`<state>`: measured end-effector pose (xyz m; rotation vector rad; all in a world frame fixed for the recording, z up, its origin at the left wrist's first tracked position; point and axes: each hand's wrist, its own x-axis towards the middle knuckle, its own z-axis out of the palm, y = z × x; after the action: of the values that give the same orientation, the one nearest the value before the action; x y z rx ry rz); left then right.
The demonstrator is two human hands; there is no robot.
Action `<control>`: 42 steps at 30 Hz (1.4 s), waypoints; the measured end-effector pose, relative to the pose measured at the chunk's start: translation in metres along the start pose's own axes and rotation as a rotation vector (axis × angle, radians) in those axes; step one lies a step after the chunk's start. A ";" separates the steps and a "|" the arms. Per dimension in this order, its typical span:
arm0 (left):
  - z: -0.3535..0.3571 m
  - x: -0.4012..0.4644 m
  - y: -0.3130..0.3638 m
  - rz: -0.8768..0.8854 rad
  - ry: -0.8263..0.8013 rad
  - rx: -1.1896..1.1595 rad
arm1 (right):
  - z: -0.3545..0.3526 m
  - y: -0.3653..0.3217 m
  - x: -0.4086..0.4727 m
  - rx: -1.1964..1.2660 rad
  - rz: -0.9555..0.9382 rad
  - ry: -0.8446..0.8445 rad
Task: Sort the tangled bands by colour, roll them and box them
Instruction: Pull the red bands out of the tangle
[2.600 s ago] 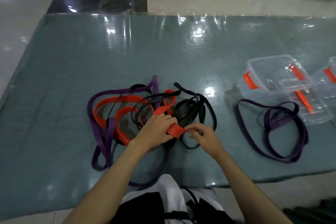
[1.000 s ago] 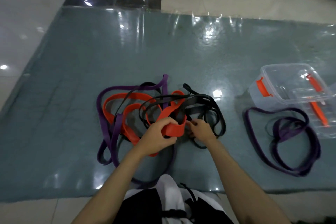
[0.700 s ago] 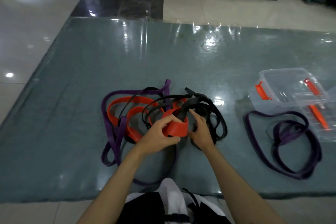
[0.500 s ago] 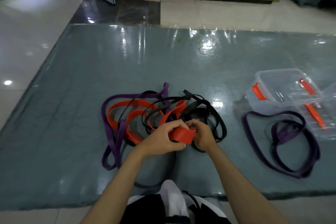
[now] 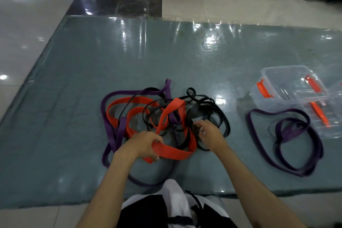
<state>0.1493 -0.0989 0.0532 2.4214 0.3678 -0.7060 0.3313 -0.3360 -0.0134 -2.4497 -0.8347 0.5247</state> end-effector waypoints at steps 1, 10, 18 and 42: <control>0.001 0.000 0.000 -0.001 0.017 0.009 | 0.000 -0.004 0.005 -0.040 -0.080 0.024; -0.002 0.012 -0.005 -0.076 0.008 0.077 | 0.016 -0.031 0.049 -0.757 -0.280 -0.298; -0.005 0.025 -0.011 -0.226 0.107 0.184 | -0.021 -0.008 0.064 0.039 -0.129 -0.096; -0.004 0.040 0.023 0.137 0.680 -0.114 | 0.011 -0.056 0.020 -0.023 -0.300 0.133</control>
<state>0.1930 -0.1106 0.0440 2.4834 0.4802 0.2165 0.3150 -0.2807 0.0050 -2.2929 -1.1298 0.2407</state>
